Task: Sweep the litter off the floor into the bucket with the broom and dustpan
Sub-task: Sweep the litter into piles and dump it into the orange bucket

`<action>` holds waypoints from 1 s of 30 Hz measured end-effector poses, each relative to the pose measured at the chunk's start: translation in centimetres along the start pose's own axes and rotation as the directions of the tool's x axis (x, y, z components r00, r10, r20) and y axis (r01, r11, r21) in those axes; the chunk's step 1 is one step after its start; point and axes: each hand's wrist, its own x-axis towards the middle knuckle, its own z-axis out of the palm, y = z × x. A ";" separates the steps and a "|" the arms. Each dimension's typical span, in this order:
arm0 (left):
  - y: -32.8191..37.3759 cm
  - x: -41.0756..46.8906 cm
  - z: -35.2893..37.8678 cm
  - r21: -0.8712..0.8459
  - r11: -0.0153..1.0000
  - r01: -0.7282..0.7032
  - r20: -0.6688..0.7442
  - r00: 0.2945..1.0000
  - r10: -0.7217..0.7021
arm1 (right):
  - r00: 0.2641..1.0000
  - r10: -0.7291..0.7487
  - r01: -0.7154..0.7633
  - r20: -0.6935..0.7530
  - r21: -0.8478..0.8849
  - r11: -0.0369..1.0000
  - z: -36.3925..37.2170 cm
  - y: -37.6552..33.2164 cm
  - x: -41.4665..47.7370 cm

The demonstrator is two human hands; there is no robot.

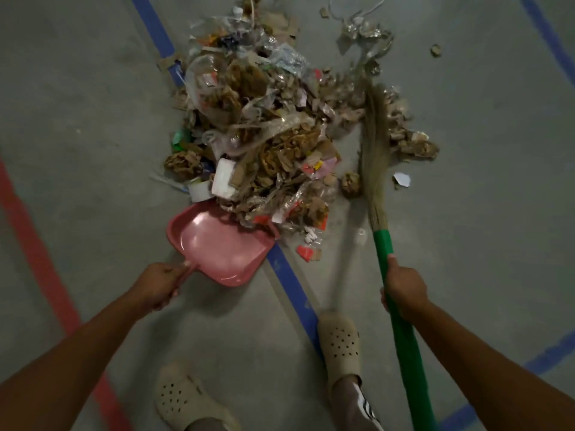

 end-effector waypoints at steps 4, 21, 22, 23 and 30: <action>1.1 2.4 0.7 0.075 0.997 0.018 0.121 0.992 -0.027 | 0.968 -0.251 0.246 0.018 -0.265 0.932 4.1 -1.0 1.4; 4.2 4.4 8.9 -0.289 0.947 -0.140 0.032 0.987 0.156 | 0.907 -0.416 0.409 0.061 -0.355 0.841 5.1 2.2 -1.1; 4.1 4.3 8.7 -0.299 0.943 -0.144 0.015 0.988 0.155 | 0.918 -0.395 0.386 0.036 -0.310 0.869 4.7 2.5 -1.2; 3.9 4.2 8.6 -0.304 0.941 -0.148 -0.005 0.988 0.154 | 0.928 -0.373 0.364 0.015 -0.264 0.893 4.4 2.6 -1.3; 3.9 4.4 8.7 -0.298 0.946 -0.125 -0.070 0.992 0.109 | 0.966 -0.256 0.256 0.035 -0.011 0.967 3.4 -3.5 -1.3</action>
